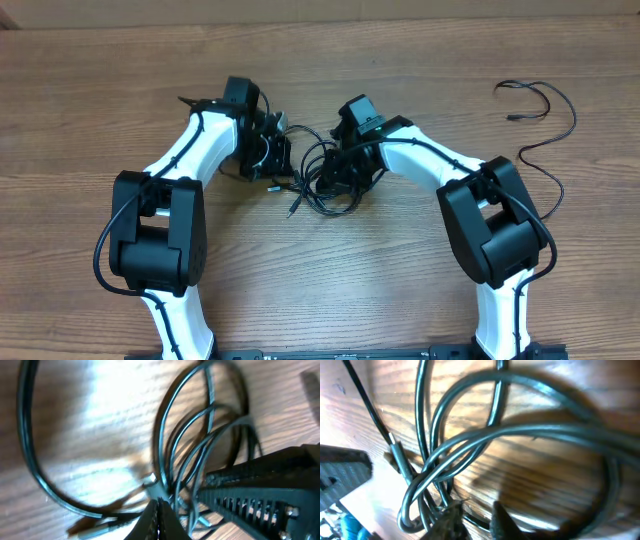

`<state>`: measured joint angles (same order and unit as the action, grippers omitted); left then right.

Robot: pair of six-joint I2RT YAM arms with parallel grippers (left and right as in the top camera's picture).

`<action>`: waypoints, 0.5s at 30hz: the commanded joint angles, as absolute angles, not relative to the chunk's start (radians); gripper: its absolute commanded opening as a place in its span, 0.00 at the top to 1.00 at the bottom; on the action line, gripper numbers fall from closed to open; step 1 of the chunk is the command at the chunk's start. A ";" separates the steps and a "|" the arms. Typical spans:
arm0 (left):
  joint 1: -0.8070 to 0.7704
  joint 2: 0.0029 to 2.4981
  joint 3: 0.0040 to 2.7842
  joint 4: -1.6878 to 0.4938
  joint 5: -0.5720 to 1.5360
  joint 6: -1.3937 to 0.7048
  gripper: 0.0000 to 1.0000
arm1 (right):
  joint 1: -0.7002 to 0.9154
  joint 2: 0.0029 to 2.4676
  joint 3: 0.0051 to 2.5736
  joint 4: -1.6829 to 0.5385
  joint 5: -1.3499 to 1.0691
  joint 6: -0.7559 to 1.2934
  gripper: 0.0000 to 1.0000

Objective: Untangle cables

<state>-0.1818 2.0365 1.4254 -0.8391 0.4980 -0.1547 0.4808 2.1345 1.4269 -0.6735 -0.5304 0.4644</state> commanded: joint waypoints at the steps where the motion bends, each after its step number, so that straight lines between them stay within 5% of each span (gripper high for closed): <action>1: -0.193 2.035 1.441 -0.822 0.515 -0.188 0.96 | 0.459 2.134 1.443 -0.672 -0.598 0.436 0.75; 15: -0.219 2.043 1.424 -0.873 0.585 -0.125 0.94 | 0.463 2.138 1.443 -0.660 -0.524 0.441 0.74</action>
<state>-0.2165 2.0365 1.4258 -0.8577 0.5278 -0.1764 0.4606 2.1345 1.4269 -0.6659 -0.5926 0.4435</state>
